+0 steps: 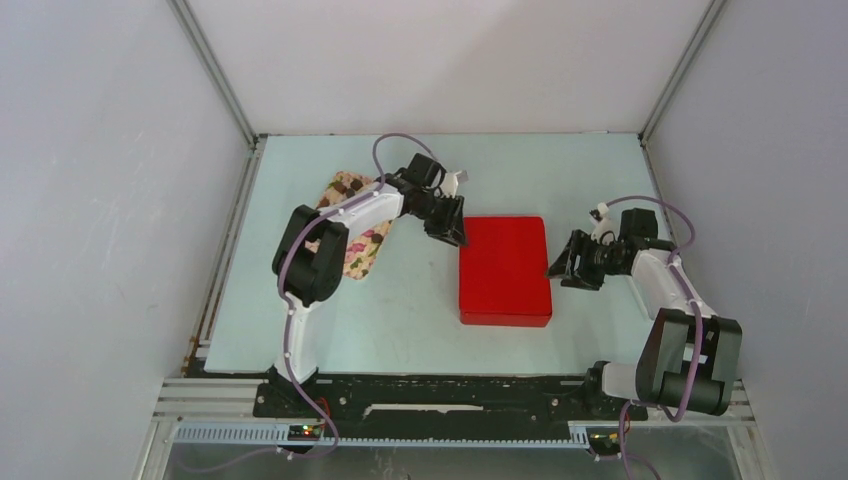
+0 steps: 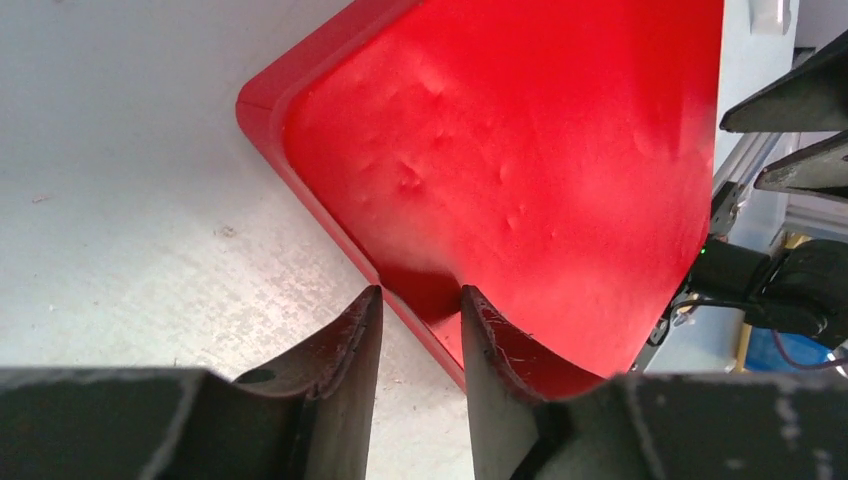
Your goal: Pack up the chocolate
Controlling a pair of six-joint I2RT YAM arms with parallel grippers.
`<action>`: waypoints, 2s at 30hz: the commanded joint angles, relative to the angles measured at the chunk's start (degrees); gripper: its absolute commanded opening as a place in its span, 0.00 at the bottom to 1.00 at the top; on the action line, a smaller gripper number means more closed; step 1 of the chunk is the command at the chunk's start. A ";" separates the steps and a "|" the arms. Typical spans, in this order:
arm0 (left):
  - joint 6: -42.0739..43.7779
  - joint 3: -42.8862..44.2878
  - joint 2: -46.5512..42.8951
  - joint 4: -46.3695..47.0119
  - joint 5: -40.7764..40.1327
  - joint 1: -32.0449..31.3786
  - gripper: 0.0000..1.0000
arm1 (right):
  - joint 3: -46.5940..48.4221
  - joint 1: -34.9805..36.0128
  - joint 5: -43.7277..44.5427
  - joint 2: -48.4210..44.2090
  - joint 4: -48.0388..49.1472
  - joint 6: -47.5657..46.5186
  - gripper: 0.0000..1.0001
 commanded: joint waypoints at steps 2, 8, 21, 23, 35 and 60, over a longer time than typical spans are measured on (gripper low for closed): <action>6.19 1.78 0.41 -3.98 -0.93 -1.90 0.37 | -0.54 1.14 -3.36 -2.81 2.87 0.10 0.59; 7.84 1.41 -0.09 -4.69 -0.64 -3.71 0.37 | -1.45 1.76 -2.77 -3.93 2.10 0.39 0.57; 11.36 -3.23 -3.77 -9.18 -4.83 -3.05 0.43 | -2.64 2.21 -3.66 -6.68 1.49 1.72 0.53; 11.77 -3.12 -3.65 -9.35 -4.08 -3.04 0.43 | -2.65 1.77 -3.28 -7.10 1.02 1.97 0.53; 13.27 -1.70 -0.92 -9.31 -1.51 -3.04 0.41 | -3.01 1.42 -2.09 -7.97 0.33 2.05 0.53; 15.11 -0.51 -0.59 -9.71 -2.19 -2.94 0.46 | 1.83 8.28 6.45 -0.74 2.77 -1.19 0.62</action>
